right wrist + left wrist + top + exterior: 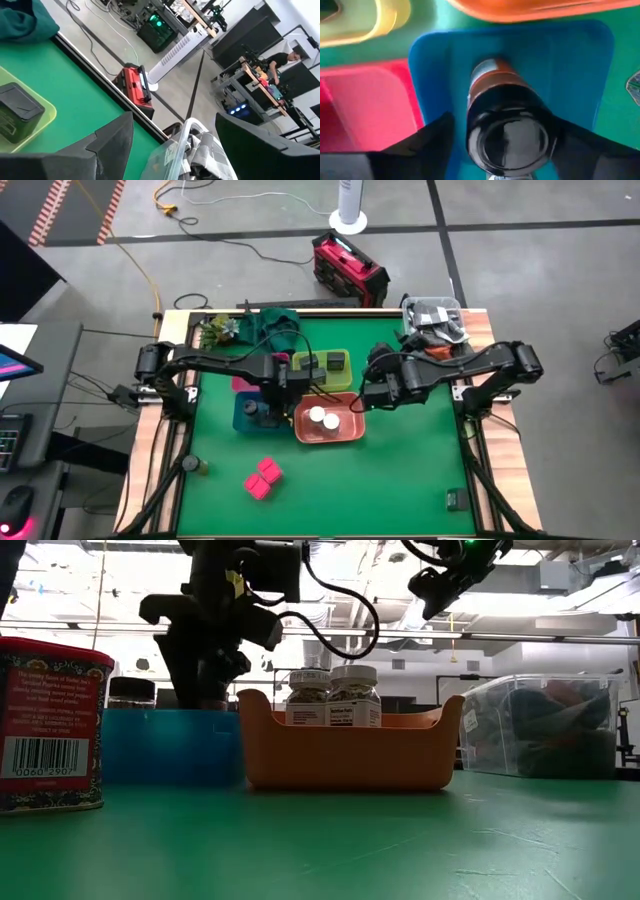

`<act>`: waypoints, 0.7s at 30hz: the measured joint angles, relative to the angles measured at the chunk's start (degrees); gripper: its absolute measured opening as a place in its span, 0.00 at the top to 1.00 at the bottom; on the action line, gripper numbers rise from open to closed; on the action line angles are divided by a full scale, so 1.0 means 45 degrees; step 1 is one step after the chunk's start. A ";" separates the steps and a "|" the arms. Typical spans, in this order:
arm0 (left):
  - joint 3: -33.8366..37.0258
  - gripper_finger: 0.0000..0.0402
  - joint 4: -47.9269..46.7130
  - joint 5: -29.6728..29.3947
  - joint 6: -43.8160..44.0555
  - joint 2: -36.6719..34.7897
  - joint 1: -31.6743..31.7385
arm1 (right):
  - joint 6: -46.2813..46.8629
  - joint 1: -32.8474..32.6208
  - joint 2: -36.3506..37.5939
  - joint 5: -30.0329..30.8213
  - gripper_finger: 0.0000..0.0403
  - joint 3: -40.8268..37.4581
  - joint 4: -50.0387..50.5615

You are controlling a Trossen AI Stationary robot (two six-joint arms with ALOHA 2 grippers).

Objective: Sort spices by type
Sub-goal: Put the black seasoning bottle into the blue bin

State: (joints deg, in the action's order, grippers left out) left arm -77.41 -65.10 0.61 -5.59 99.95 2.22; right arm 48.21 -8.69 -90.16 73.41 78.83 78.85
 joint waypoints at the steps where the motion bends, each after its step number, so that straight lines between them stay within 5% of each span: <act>1: 0.0000 0.28 -0.0005 -0.0009 0.0066 -0.0006 -0.0019 | 0.0000 -0.0012 0.0015 0.0000 0.21 0.0000 -0.0005; 13: -0.2225 0.21 -0.2766 -0.1445 0.0563 -0.0594 -0.0482 | 0.0015 -0.0054 0.0022 0.0005 0.21 0.0000 -0.0058; 21: -0.1631 0.21 -0.4569 -0.1449 0.4519 -0.3568 -0.2272 | 0.0092 -0.0201 0.0022 0.0010 0.21 0.0000 -0.0102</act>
State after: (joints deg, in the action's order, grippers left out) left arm -84.74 -85.65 -5.91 14.75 83.89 -8.01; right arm 48.62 -9.60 -90.06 73.45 78.83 78.39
